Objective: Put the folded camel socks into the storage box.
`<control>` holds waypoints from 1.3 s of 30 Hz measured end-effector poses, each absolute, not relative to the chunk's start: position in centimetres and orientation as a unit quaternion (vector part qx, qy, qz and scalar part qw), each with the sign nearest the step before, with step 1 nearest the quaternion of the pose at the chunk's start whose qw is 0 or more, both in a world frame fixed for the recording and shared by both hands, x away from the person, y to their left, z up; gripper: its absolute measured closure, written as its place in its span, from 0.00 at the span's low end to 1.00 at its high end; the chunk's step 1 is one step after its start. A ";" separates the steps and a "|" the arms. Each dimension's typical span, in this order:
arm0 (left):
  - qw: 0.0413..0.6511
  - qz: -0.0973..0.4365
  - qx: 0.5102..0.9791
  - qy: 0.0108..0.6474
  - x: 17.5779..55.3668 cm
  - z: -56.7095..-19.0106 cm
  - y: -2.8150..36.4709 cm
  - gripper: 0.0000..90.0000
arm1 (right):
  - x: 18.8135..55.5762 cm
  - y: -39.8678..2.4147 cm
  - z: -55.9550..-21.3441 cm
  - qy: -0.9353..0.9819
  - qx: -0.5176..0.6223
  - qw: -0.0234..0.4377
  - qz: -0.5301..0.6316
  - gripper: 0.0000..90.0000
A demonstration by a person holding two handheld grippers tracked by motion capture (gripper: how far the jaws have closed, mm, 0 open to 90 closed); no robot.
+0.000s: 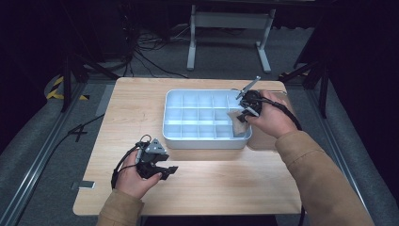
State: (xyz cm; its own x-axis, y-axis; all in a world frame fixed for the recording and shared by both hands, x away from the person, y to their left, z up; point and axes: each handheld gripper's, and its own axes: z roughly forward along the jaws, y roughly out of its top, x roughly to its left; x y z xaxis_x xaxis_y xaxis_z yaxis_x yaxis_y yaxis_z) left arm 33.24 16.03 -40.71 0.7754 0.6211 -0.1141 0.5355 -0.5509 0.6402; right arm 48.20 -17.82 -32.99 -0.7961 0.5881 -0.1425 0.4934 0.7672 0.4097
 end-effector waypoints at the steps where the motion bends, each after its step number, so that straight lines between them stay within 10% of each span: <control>1: 0.341 0.063 0.878 0.329 33.2 -40.7 16.1 0.49 | 48.4 -17.8 -33.6 0.932 0.291 0.137 0.169 0.84; 39: 0.329 0.064 0.876 0.346 32.3 -41.3 17.0 0.48 | 49.4 -16.9 -40.8 0.941 0.322 0.077 0.071 0.85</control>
